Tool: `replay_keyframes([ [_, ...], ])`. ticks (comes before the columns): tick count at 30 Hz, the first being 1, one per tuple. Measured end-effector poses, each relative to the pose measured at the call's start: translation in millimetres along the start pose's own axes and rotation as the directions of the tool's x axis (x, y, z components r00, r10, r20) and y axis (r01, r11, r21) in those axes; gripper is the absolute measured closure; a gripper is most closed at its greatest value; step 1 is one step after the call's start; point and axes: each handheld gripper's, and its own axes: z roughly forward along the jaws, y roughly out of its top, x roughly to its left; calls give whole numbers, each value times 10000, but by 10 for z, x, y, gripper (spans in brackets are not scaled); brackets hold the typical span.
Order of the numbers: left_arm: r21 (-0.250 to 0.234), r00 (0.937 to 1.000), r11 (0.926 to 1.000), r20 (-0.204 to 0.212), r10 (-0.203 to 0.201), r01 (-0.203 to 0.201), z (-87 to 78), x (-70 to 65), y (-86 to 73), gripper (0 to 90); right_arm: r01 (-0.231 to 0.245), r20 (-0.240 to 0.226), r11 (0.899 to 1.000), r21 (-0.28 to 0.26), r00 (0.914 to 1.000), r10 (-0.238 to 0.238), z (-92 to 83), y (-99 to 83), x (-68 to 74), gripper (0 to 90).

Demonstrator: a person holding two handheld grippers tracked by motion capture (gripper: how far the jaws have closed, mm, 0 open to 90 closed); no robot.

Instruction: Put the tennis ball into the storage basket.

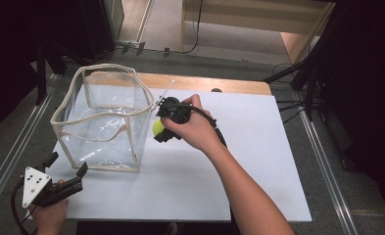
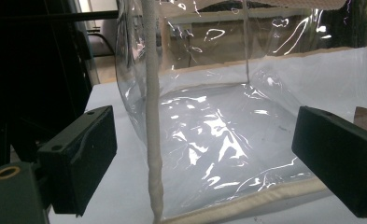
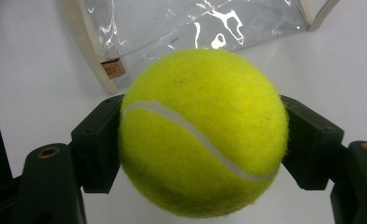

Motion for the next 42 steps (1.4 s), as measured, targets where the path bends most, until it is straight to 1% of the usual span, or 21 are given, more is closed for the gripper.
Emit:
replay_keyframes([
  [2,-9,10000,10000,-16,-7,7,1,2,0,69,56,-20,10000,-42,10000,-56,-31,15,-9,234],
  [5,-58,10000,10000,0,-61,61,2,1,-1,69,14,19,10000,-53,10000,-14,-80,33,-17,233],
  [10,-21,10000,10000,-8,5,-5,0,6,0,69,45,80,9999,-112,10000,-45,-158,56,-42,234],
  [21,-9,10000,10000,-15,-17,17,-1,7,1,69,-14,42,9995,-326,10000,15,-332,112,-93,233],
  [25,-14,10000,10000,-18,-30,30,-1,7,1,69,18,81,9995,-318,10000,-15,-367,136,-99,234],
  [29,-13,10000,10000,-18,-42,42,-1,8,2,69,-58,77,9993,-364,10000,61,-409,163,-99,234],
  [32,-72,10000,9999,-3,-90,90,3,6,0,69,94,91,9992,-387,9999,-91,-438,186,-111,234],
  [35,-81,9999,9999,4,-108,108,3,6,0,69,19,140,9992,-390,9999,-13,-472,215,-110,234],
  [39,-78,9999,9999,8,-111,111,2,7,1,69,129,160,9989,-452,9998,-122,-513,245,-129,234],
  [42,-87,9999,9999,5,-137,138,3,8,1,69,35,173,9990,-446,9998,-27,-544,270,-134,234],
])
